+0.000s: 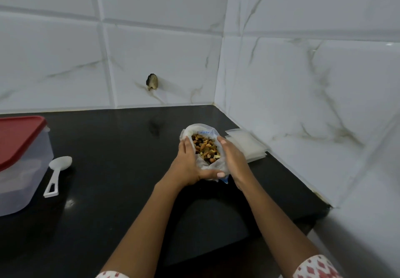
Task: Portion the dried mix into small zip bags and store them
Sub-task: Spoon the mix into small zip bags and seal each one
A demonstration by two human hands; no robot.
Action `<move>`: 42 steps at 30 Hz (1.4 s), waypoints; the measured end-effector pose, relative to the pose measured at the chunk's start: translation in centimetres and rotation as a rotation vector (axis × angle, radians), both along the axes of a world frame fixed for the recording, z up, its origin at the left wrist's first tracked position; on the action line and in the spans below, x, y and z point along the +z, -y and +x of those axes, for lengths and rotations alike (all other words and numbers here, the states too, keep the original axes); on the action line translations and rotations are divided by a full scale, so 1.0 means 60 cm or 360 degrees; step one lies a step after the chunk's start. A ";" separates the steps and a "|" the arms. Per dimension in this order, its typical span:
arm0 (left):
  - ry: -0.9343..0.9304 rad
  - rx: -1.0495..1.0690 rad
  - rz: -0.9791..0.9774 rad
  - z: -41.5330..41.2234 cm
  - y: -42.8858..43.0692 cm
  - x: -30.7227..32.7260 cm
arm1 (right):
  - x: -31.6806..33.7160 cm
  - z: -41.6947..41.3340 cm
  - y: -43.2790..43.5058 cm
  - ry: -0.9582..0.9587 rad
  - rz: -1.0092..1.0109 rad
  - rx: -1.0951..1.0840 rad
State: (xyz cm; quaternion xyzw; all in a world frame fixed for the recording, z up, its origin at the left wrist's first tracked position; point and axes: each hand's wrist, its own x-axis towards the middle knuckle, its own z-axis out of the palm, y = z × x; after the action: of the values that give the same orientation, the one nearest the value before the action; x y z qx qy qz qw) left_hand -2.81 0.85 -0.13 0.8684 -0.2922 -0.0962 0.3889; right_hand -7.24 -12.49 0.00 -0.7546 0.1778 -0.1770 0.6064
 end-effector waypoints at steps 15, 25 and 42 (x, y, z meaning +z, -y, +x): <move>-0.0267 0.0164 -0.0648 -0.059 0.199 0.083 | 0.004 -0.029 0.137 0.0398 -0.1125 -0.0859; -0.0454 0.0357 -0.0605 -0.048 0.235 0.043 | 0.000 -0.016 0.139 -0.0096 -0.1140 -0.0702; -0.0130 0.0235 -0.0898 -0.049 0.125 0.092 | 0.061 -0.021 0.043 0.0691 -0.0828 -0.0605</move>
State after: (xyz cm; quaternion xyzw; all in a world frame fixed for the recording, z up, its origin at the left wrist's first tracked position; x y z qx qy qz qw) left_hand -5.76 -6.63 5.42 0.7403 -0.2277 -0.0175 0.6323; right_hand -8.53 -15.07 3.67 -0.7818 0.1312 -0.4809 0.3747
